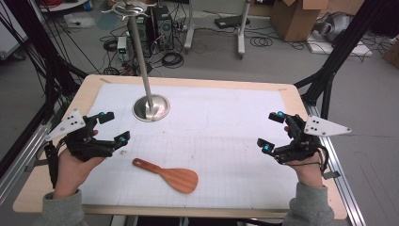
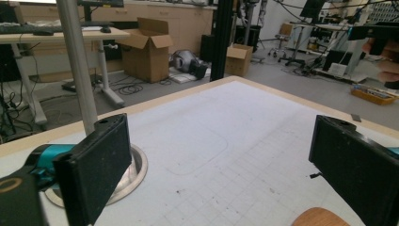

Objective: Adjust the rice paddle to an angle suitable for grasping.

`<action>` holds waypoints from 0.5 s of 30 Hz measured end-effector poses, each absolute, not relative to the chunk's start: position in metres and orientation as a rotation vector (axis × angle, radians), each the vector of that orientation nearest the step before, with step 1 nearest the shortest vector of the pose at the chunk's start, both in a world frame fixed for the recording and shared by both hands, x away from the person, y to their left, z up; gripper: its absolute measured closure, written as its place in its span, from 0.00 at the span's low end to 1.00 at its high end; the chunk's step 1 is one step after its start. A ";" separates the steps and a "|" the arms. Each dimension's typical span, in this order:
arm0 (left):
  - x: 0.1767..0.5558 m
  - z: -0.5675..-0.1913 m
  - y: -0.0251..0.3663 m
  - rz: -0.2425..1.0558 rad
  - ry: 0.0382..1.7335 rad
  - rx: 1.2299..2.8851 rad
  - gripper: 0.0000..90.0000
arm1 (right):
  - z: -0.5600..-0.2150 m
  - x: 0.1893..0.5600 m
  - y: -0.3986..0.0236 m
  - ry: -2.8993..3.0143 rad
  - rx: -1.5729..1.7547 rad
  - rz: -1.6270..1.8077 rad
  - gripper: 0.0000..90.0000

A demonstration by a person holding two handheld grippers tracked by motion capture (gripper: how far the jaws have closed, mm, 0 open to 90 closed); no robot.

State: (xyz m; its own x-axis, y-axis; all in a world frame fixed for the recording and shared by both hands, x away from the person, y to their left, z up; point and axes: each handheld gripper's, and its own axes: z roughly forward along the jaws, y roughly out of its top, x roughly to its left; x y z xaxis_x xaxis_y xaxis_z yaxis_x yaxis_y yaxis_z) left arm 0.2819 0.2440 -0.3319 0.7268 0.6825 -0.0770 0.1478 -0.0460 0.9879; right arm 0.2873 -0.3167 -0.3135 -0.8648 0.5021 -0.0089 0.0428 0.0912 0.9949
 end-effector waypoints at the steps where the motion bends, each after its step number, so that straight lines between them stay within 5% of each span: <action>1: 0.282 -0.332 0.244 0.494 0.691 1.587 0.10 | -0.314 0.287 -0.317 2.032 0.543 1.827 0.04; 7: 0.282 -0.334 0.243 0.479 0.724 1.636 0.27 | -0.315 0.288 -0.317 2.035 0.545 1.824 0.04; 8: 0.281 -0.336 0.243 0.471 0.721 1.649 0.37 | -0.315 0.289 -0.317 2.037 0.542 1.822 0.04; 15: 0.282 -0.344 0.235 0.432 0.728 1.730 0.64 | -0.316 0.291 -0.319 2.039 0.555 1.826 0.04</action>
